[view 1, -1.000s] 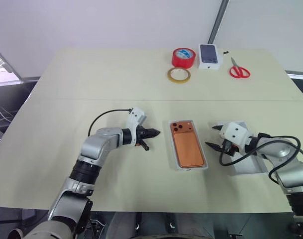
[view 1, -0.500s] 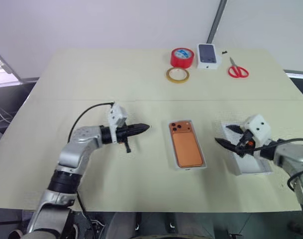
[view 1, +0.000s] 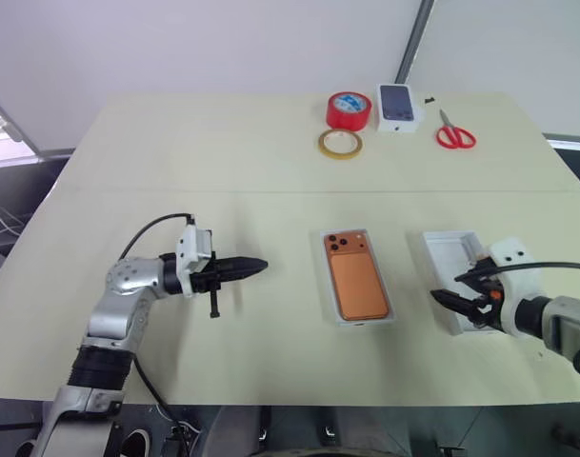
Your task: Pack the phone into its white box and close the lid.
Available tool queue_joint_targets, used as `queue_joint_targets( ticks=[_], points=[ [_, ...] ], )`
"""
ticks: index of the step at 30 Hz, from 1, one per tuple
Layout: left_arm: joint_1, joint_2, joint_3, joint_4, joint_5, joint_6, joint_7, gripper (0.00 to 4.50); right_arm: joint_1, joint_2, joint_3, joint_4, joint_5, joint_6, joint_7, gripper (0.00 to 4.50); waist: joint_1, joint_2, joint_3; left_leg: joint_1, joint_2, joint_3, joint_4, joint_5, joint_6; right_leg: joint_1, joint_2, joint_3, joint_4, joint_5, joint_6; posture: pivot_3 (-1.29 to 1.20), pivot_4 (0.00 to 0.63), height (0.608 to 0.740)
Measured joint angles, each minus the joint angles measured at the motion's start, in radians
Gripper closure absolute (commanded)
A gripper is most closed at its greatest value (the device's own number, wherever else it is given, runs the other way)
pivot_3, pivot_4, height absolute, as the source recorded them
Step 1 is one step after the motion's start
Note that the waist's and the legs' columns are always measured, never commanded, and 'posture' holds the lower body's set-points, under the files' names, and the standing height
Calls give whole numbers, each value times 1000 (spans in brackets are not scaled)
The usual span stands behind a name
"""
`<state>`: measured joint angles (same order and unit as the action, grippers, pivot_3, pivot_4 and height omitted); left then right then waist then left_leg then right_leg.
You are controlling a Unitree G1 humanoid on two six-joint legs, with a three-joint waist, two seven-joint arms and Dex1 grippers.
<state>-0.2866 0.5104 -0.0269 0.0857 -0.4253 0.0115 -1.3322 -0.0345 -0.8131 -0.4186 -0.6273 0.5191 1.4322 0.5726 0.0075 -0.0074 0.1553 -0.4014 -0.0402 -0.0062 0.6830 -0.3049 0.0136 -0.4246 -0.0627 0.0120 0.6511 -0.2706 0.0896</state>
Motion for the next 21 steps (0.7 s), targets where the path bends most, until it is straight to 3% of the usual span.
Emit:
queue_joint_targets(
  ticks=[4,19,21],
  points=[
    [0,2,-8,1,1,-23,-30,4500,-92,-29,28,10,15,153,-26,1078,2,0,0,0,0,0,0,0,0,0,0,0,0,0,0,0,150,740],
    [49,1,-34,-17,9,-60,-7,4500,-185,-94,172,126,55,176,-88,1078,1,0,0,-1,0,0,0,0,1,-1,0,0,-1,0,0,0,150,740],
    [54,-1,-34,-26,10,-61,7,4500,-185,-99,181,126,53,176,-99,1596,2,0,0,-1,0,0,0,0,1,-1,0,0,-1,0,0,0,150,740]
  ],
)
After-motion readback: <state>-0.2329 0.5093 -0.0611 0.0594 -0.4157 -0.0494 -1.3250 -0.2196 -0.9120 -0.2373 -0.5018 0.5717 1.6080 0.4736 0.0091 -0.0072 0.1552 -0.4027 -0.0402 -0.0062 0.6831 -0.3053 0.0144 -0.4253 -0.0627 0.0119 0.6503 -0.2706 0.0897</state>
